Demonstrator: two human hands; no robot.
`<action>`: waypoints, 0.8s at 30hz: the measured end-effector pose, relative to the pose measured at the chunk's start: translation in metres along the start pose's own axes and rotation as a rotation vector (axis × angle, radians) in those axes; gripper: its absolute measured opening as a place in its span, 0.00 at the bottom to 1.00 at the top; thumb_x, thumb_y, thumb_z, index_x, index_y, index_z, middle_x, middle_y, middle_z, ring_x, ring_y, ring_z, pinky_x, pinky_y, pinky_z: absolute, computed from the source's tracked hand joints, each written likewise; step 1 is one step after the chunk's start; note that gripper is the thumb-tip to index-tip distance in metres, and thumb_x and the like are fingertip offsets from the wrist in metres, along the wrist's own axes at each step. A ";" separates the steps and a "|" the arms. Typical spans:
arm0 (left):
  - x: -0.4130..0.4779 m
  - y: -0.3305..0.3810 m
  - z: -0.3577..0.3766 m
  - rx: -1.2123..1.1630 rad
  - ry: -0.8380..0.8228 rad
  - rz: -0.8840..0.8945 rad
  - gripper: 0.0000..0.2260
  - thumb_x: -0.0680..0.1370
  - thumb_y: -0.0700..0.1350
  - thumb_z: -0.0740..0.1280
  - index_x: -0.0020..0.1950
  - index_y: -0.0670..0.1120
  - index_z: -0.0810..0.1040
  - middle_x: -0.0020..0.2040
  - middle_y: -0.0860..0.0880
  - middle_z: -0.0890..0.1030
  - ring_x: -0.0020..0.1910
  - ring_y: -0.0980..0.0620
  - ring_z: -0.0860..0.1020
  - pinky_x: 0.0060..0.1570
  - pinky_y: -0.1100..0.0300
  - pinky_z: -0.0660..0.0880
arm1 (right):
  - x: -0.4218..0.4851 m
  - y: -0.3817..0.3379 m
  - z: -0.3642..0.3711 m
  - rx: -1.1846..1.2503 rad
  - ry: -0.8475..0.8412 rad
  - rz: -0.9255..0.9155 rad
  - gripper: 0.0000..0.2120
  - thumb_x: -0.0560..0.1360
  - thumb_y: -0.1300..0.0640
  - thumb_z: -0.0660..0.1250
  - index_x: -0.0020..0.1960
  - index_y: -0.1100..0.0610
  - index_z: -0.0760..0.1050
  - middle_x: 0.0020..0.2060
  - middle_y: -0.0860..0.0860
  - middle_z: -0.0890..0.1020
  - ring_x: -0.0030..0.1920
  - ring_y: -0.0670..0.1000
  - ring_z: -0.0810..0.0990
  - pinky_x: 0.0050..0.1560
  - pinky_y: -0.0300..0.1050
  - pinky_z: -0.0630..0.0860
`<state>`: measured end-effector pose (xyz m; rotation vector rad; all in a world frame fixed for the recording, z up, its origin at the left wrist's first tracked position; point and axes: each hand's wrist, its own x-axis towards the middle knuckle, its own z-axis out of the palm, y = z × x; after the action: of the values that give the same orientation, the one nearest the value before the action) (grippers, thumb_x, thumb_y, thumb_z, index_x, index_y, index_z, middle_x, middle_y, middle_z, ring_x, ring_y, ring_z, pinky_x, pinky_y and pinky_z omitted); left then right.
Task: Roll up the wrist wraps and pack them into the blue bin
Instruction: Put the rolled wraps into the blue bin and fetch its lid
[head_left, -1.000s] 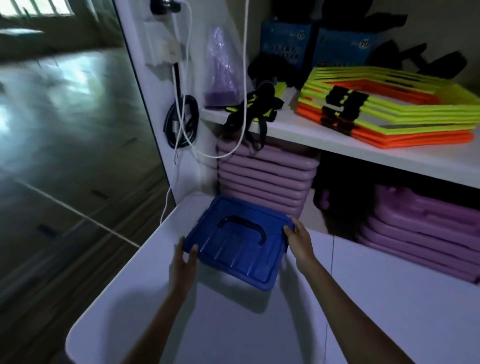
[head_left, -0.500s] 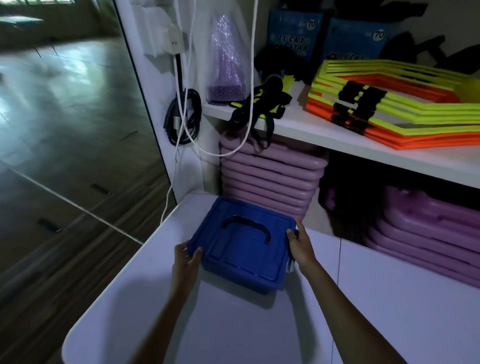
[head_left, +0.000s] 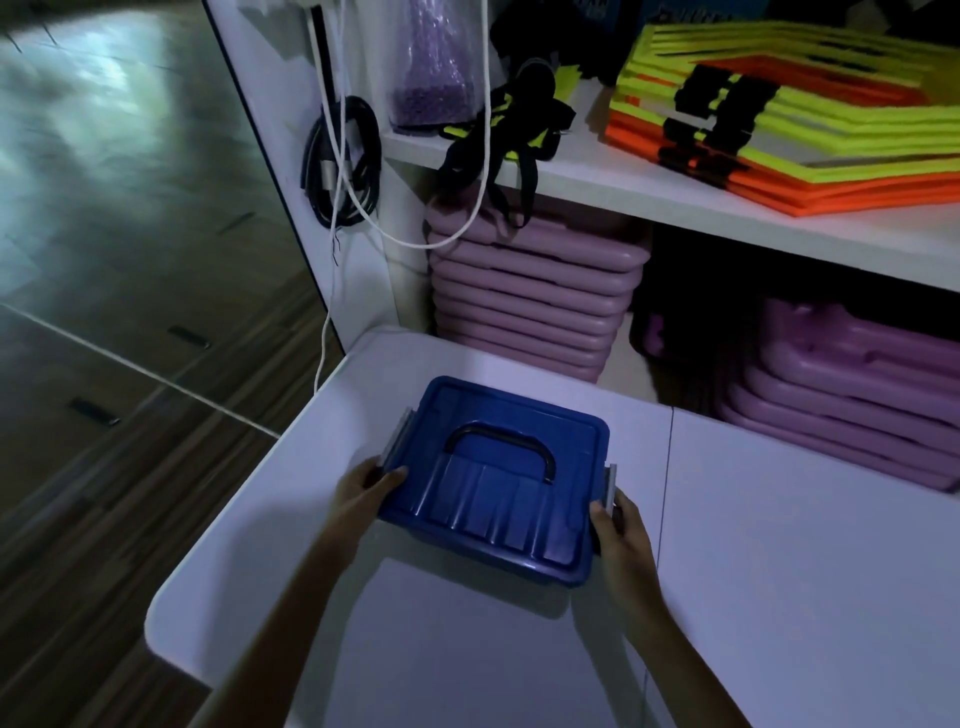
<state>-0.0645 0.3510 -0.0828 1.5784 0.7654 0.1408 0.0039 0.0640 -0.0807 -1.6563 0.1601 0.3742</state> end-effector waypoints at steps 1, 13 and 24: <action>0.000 0.000 0.002 0.036 0.065 0.063 0.12 0.75 0.43 0.68 0.57 0.41 0.78 0.49 0.41 0.83 0.45 0.46 0.81 0.42 0.60 0.79 | -0.005 -0.003 0.002 -0.015 0.005 -0.019 0.19 0.80 0.55 0.60 0.71 0.53 0.65 0.60 0.50 0.77 0.57 0.51 0.77 0.63 0.54 0.74; -0.018 -0.003 0.007 0.568 0.116 0.584 0.19 0.77 0.40 0.64 0.69 0.40 0.69 0.70 0.46 0.67 0.66 0.52 0.68 0.63 0.79 0.57 | -0.025 0.003 0.026 -0.558 0.096 -0.371 0.31 0.79 0.42 0.54 0.75 0.60 0.58 0.66 0.59 0.72 0.59 0.54 0.77 0.53 0.44 0.77; -0.027 0.001 0.010 0.744 0.017 0.531 0.22 0.79 0.49 0.58 0.72 0.41 0.65 0.75 0.45 0.62 0.70 0.48 0.67 0.68 0.61 0.60 | -0.027 -0.002 0.032 -1.009 0.049 -0.288 0.32 0.78 0.39 0.49 0.77 0.55 0.52 0.76 0.59 0.58 0.72 0.61 0.65 0.66 0.55 0.69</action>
<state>-0.0796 0.3281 -0.0744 2.4746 0.4001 0.2749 -0.0252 0.0924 -0.0724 -2.6390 -0.2834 0.1907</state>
